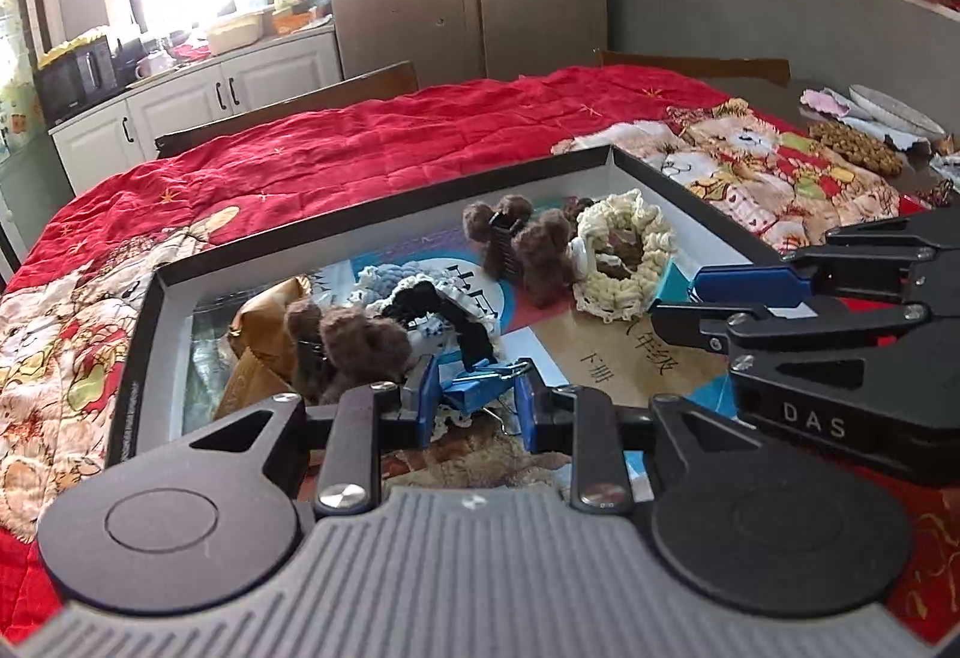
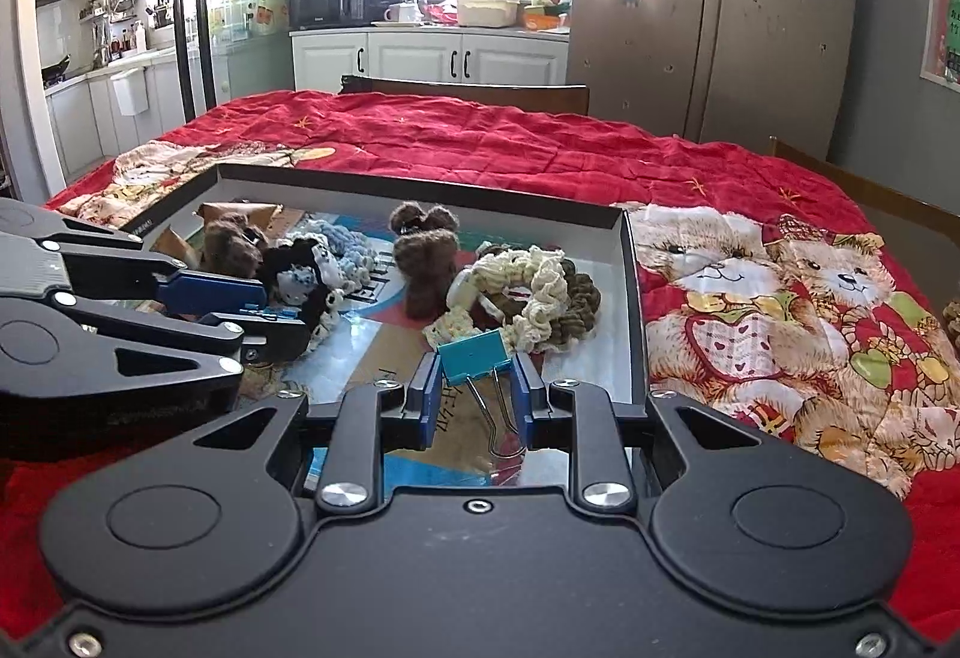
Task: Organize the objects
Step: 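Carry both binder clips over the black box and lower them inside, then open both tools to release the binder clips into the box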
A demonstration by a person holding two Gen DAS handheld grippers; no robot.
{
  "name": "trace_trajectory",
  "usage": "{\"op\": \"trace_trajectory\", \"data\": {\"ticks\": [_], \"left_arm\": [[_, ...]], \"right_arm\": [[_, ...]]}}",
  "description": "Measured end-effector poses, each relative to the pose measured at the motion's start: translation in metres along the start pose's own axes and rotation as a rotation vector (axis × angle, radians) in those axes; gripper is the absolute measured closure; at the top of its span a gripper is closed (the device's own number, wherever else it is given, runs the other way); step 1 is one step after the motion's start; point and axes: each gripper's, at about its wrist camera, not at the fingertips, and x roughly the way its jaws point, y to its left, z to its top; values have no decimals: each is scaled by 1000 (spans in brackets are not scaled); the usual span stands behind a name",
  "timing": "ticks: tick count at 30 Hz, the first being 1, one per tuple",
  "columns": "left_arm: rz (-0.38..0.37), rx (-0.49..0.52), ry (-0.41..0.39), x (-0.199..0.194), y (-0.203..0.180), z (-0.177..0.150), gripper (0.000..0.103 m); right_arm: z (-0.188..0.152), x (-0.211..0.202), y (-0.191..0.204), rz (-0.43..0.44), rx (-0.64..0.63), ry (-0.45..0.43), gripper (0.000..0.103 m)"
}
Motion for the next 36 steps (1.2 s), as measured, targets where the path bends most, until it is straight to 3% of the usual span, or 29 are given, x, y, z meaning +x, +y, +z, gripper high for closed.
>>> {"op": "trace_trajectory", "data": {"ticks": [15, 30, 36], "left_arm": [[33, 80, 8, 14, -8, 1, 73], [36, 88, 1, 14, -9, -1, 69], [29, 85, 0, 13, -9, 0, 59]], "right_arm": [[0, 13, 1, 2, -14, 50, 79], [0, 14, 1, 4, -17, 56, 78], [0, 15, -1, 4, -10, 54, 78]]}}
